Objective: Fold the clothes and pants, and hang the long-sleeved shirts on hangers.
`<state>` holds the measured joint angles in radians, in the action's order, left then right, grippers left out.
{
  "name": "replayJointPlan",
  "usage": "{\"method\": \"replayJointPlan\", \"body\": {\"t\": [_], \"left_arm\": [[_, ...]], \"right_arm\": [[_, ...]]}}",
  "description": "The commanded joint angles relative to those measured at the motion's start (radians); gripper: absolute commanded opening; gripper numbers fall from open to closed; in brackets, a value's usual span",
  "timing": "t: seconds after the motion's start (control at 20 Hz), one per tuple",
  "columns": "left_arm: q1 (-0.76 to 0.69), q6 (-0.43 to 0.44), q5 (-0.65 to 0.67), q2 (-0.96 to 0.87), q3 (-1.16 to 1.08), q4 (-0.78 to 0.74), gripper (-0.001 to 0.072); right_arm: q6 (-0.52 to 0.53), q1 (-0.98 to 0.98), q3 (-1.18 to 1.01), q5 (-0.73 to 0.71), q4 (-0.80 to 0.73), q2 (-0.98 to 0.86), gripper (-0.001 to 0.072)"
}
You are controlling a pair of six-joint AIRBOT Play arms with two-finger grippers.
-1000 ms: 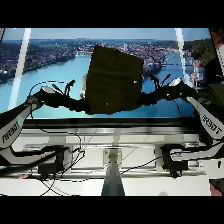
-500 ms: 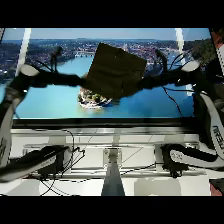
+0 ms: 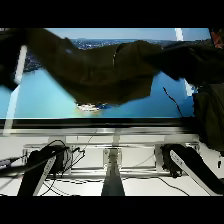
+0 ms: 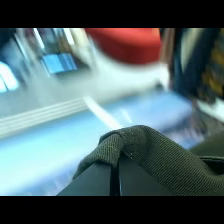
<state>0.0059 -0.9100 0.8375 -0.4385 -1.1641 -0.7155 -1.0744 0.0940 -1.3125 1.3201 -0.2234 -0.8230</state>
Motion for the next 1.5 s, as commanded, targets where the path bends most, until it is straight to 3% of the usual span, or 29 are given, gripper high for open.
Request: {"method": "replayJointPlan", "body": {"t": [0.0, 0.1, 0.2, 0.35, 0.5, 0.65, 0.8, 1.05, 1.35, 1.4, 1.45], "left_arm": [[0.008, -0.156, -0.032, 0.166, -0.002, -0.134, 0.0007], [0.008, -0.307, 0.011, 0.146, 0.024, -0.268, 0.0007], [0.008, -0.383, 0.052, 0.076, 0.106, -0.299, 0.0007], [-0.018, -0.391, 0.053, -0.107, 0.26, -0.176, 0.0007], [-0.086, -0.346, -0.053, -0.366, 0.336, -0.173, 0.0008], [-0.121, -0.337, -0.145, -0.552, 0.335, -0.17, 0.0008], [-0.118, -0.339, -0.067, -0.607, 0.336, -0.174, 0.0008], [-0.148, -0.34, 0.319, -0.61, 0.356, -0.227, 0.0008], [-0.225, -0.392, 0.359, -0.617, 0.48, -0.249, 0.0009], [-0.224, -0.392, 0.313, -0.617, 0.481, -0.254, 0.0013], [-0.223, -0.392, 0.252, -0.617, 0.481, -0.253, 0.0124]], "right_arm": [[-0.221, 0.108, -0.012, -0.175, -0.188, 0.147, 0.0044], [-0.387, 0.183, 0.013, -0.254, -0.426, 0.152, 0.0044], [-0.508, 0.254, 0.098, -0.32, -0.577, 0.119, 0.0044], [-0.537, 0.36, 0.303, -0.517, -0.594, 0.01, 0.0045], [-0.55, 0.396, 0.447, -0.742, -0.595, -0.161, 0.0044], [-0.559, 0.335, 0.456, -0.791, -0.594, -0.306, 0.0044], [-0.555, 0.225, 0.457, -0.673, -0.646, -0.336, 0.0045], [-0.435, 0.146, 0.462, -0.187, -0.769, -0.335, 0.0044], [-0.423, 0.152, 0.532, -0.056, -0.853, -0.334, 0.0045], [-0.423, 0.152, 0.532, -0.072, -0.855, -0.335, 0.0095], [-0.423, 0.152, 0.532, -0.118, -0.857, -0.334, 0.0379]]}}
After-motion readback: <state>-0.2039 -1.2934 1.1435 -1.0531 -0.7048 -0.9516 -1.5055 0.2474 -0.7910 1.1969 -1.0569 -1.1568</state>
